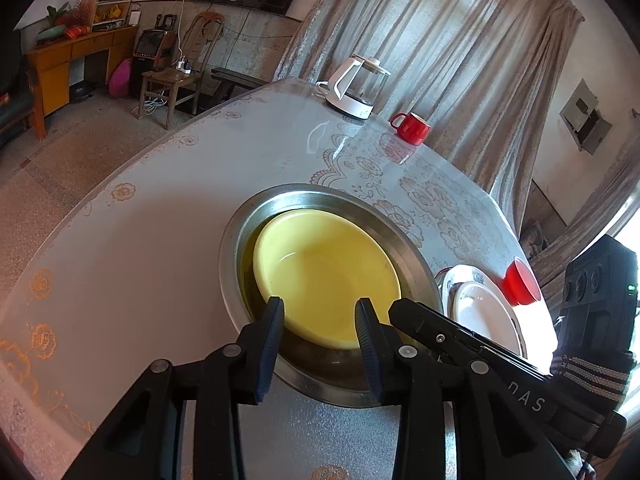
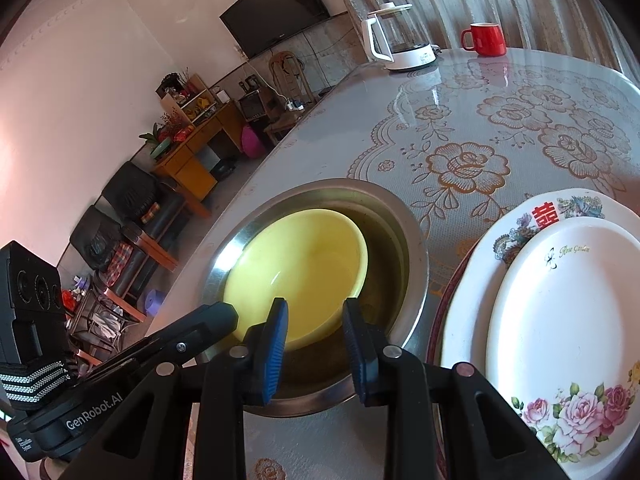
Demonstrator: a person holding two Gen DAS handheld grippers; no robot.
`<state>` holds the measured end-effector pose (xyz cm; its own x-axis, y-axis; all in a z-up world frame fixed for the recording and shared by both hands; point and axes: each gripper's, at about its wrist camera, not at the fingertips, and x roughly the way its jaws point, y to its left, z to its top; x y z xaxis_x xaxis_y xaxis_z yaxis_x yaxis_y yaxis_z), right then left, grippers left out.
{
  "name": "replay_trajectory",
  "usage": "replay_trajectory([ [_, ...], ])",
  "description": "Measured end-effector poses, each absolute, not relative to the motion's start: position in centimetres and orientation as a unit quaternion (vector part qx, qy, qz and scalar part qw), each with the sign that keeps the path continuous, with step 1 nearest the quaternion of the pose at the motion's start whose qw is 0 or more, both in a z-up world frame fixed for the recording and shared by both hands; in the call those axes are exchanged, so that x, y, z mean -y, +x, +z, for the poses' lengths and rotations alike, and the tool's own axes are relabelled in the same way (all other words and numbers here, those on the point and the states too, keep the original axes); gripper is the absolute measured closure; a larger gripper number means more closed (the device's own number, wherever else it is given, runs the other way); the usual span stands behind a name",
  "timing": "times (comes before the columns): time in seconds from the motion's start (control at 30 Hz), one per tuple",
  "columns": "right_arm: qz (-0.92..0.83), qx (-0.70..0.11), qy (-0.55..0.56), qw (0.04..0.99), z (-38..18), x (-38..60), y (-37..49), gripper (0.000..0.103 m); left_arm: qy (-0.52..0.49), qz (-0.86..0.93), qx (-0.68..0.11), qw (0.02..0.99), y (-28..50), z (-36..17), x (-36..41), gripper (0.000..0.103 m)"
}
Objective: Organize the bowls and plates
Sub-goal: 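Open the left tool and withdraw it from the yellow bowl, then move the left tool to the red plastic bowl rim and close it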
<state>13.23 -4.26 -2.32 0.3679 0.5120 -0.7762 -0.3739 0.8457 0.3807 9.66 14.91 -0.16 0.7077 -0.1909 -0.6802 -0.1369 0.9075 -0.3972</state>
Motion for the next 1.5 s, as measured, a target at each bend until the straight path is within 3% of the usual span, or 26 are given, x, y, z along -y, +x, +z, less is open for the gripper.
replay_trajectory([
  [0.83, 0.246, -0.452, 0.111, 0.850, 0.1, 8.9, 11.7, 0.066, -0.134, -0.012, -0.368, 0.920, 8.6, 1.3, -11.1, 0.059],
  [1.5, 0.077, -0.399, 0.085, 0.910, 2.7, 19.5, 11.3, 0.065, -0.055, -0.083, -0.365, 0.926, 10.8, 3.2, -3.3, 0.058],
])
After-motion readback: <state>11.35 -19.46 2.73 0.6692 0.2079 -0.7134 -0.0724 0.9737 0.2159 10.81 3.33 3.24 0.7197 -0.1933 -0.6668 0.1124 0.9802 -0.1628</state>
